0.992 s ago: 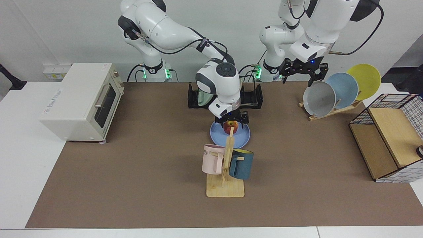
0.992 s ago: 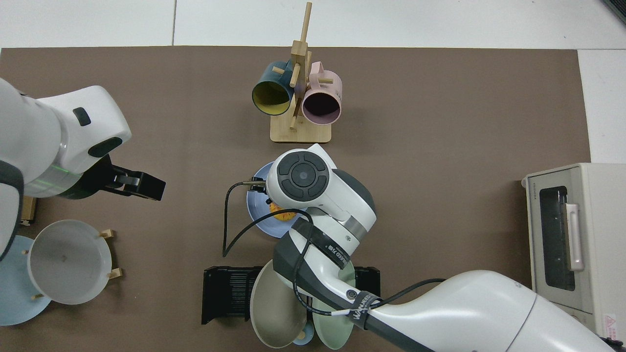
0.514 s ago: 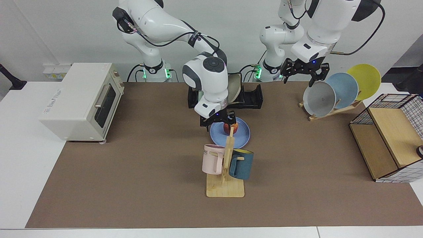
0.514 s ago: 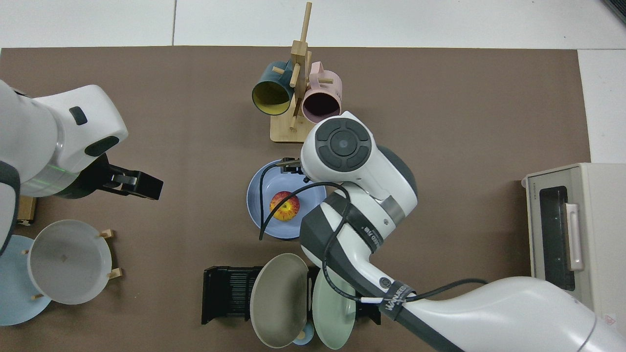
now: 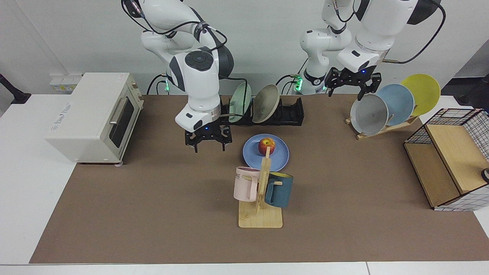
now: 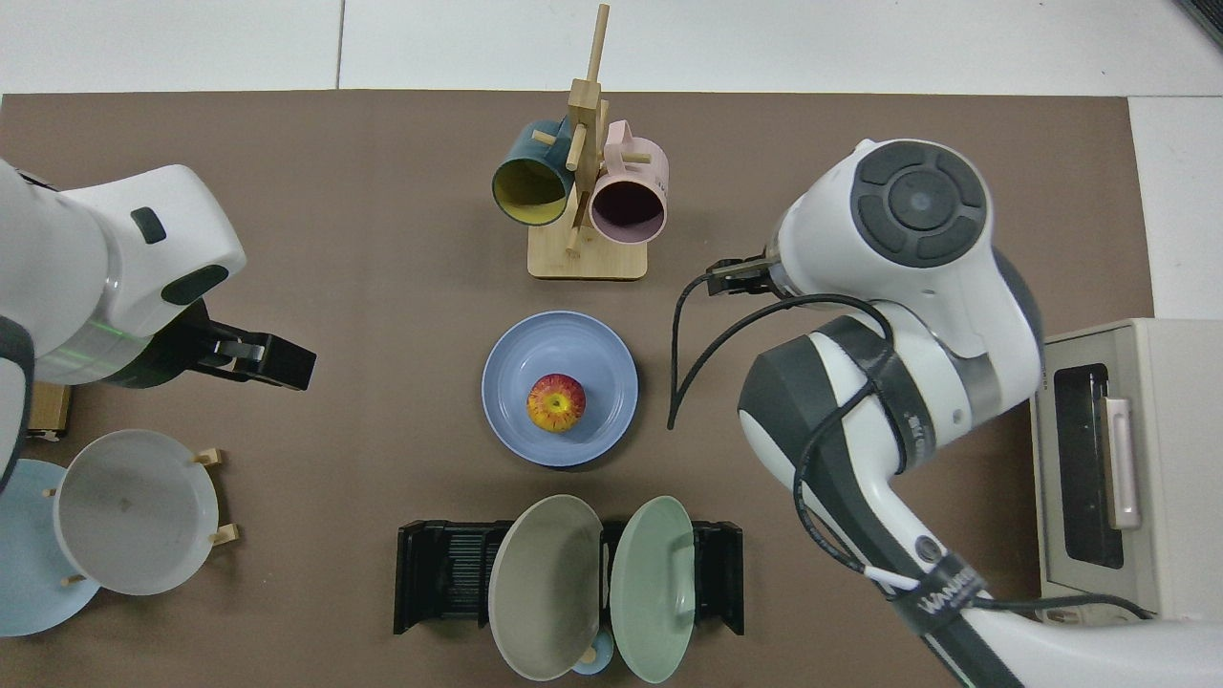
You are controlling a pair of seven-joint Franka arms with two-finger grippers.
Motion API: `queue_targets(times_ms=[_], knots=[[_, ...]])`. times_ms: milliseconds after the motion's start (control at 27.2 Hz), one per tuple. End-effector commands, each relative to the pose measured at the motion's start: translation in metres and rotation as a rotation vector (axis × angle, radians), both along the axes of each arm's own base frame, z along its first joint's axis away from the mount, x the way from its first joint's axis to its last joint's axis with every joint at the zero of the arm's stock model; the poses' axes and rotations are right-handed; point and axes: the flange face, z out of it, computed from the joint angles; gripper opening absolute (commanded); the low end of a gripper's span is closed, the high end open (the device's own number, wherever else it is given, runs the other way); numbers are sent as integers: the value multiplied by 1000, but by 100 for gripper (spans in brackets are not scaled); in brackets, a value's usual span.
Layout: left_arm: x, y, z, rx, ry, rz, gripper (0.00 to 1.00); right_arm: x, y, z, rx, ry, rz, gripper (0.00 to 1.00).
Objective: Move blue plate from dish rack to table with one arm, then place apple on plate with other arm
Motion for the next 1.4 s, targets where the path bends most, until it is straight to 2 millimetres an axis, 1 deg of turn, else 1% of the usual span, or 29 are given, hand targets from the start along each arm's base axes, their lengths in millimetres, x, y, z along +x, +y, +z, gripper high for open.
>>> queue_targets(times_ms=[0, 73, 110, 220, 331, 367, 478, 551, 588, 624, 698, 845, 955, 1065, 1359], knots=[[-6, 4, 3, -3, 6, 11, 100, -24, -45, 24, -38, 11, 23, 100], [-6, 6, 3, -3, 6, 14, 100, -27, -61, 35, -29, 19, 8, 100], [-6, 7, 3, -4, 8, 16, 100, -27, -74, 41, -13, 26, -3, 100], [-5, 8, 3, -4, 8, 19, 100, -31, -104, 63, 30, 26, 22, 100], [-5, 12, 3, -3, 8, 27, 100, -34, -142, 77, 44, 34, 67, 100], [-5, 12, 3, -3, 8, 27, 100, -35, -151, 82, 57, 30, 75, 100], [-4, 16, 3, -4, 8, 33, 100, -41, -173, 98, 99, 12, 71, 100], [-4, 17, 3, -3, 8, 34, 100, -44, -190, 102, 109, 21, 45, 100], [-4, 17, 3, -3, 6, 34, 100, -44, -195, 104, 116, 21, 41, 100], [-4, 17, 2, -2, 9, 36, 100, -45, -199, 105, 131, 20, 35, 100], [-4, 17, 3, -3, 8, 34, 100, -50, -199, 107, 165, 34, 21, 100], [-4, 16, 3, -4, 8, 34, 100, -58, -196, 106, 170, 88, -4, 100], [-4, 17, 2, -2, 9, 36, 100, -55, -195, 108, 138, 72, -17, 100], [-4, 17, 2, -2, 9, 36, 100, -54, -198, 110, 99, 54, -24, 100], [-4, 17, 3, -4, 8, 36, 100, -52, -201, 109, 107, 36, -126, 100]])
